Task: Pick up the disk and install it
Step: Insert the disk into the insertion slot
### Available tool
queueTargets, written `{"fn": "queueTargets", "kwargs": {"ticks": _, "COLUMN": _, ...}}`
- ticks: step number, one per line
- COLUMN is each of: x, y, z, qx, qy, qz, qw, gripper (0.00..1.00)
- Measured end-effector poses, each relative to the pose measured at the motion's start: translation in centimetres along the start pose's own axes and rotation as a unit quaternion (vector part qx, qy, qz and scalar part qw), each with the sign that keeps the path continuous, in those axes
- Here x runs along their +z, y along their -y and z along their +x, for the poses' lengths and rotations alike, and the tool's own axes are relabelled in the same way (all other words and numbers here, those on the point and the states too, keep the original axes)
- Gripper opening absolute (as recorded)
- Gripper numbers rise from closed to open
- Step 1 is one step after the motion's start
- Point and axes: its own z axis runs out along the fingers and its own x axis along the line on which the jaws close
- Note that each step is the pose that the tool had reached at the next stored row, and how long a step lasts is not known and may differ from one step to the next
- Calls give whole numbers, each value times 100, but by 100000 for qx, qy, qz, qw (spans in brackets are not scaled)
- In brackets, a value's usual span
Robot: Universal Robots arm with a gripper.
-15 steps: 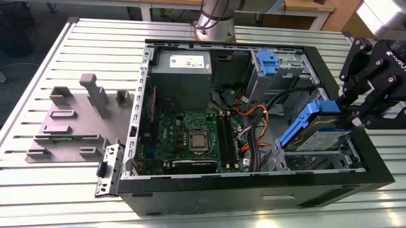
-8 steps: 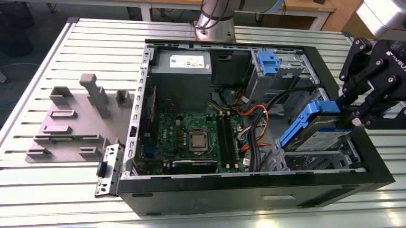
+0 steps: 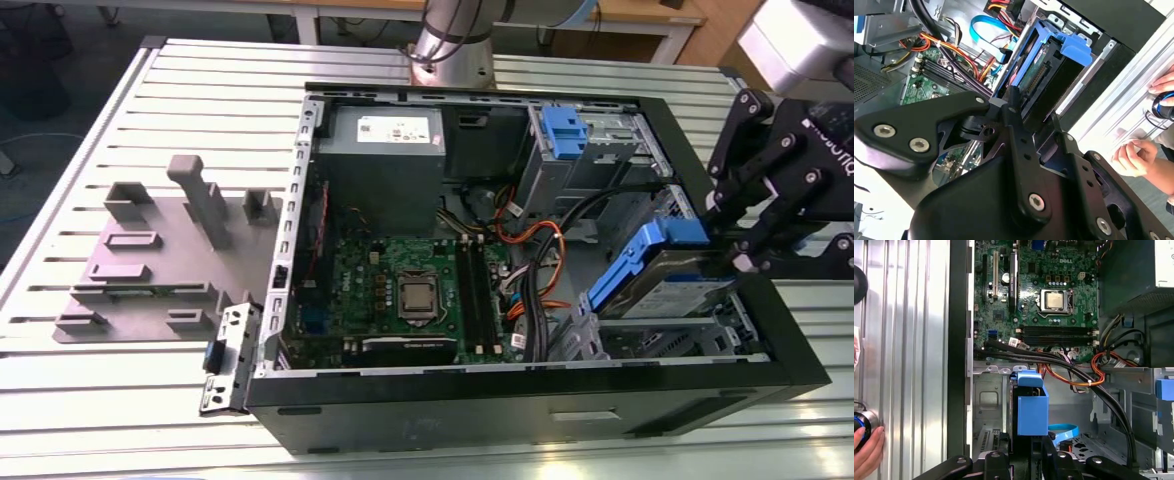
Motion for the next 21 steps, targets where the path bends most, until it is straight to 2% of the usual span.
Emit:
{"fn": "queueTargets", "kwargs": {"ticks": 4, "x": 38, "y": 2, "z": 2, "qx": 0, "qy": -5, "qz": 0, "qw": 100000, "gripper": 35}}
{"fn": "queueTargets", "kwargs": {"ticks": 17, "x": 54, "y": 3, "z": 4, "qx": -1, "qy": -1, "qz": 0, "qw": 100000, "gripper": 35}}
{"fn": "queueTargets", "kwargs": {"ticks": 21, "x": 86, "y": 4, "z": 6, "qx": 0, "qy": 11, "qz": -2, "qw": 100000, "gripper": 35}}
